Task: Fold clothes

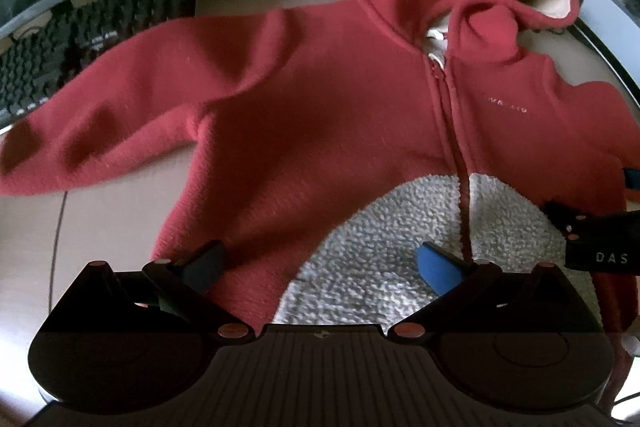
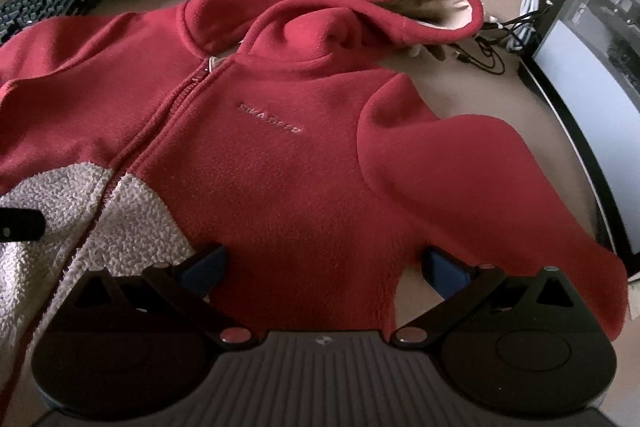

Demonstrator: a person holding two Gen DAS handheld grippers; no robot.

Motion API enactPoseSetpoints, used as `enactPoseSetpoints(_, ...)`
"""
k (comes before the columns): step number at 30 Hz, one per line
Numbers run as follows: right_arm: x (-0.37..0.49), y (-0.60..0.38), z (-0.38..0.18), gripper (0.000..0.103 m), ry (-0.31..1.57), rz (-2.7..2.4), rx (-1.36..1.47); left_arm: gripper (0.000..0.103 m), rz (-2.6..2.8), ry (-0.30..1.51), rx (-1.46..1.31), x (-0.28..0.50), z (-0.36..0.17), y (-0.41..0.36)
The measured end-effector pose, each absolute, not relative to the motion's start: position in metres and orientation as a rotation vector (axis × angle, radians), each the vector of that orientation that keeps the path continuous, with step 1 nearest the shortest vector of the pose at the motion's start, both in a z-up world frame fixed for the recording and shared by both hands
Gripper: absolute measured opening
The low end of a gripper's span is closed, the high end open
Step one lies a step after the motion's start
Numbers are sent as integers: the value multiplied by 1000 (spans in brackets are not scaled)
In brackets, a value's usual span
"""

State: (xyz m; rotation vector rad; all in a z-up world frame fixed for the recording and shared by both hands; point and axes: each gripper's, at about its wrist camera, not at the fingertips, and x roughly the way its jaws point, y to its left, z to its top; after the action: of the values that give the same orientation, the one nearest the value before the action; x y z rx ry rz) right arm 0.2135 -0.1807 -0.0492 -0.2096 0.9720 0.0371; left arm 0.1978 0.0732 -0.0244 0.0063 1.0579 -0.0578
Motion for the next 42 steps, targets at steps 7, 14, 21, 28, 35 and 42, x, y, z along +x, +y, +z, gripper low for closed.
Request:
enactPoseSetpoints(7, 222, -193, -54, 103, 968, 106, -171, 103, -4, 1088, -11, 198, -29, 64)
enactPoseSetpoints(14, 264, -222, -60, 103, 927, 150, -171, 103, 48, 1090, -11, 206, -30, 46)
enactPoseSetpoints(21, 321, -228, -62, 103, 851, 141, -275, 103, 61, 1075, -19, 221, -32, 21)
enactPoseSetpoints(28, 321, -218, -56, 103, 858, 139, -361, 103, 86, 1066, -26, 220, -34, 14)
enactPoseSetpoints(35, 282, -224, -43, 103, 875, 74, -324, 103, 59, 1054, -14, 209, -32, 16)
enactPoseSetpoints(42, 213, -233, -30, 103, 884, 8, -302, 103, -8, 1001, 26, 159, -15, 24)
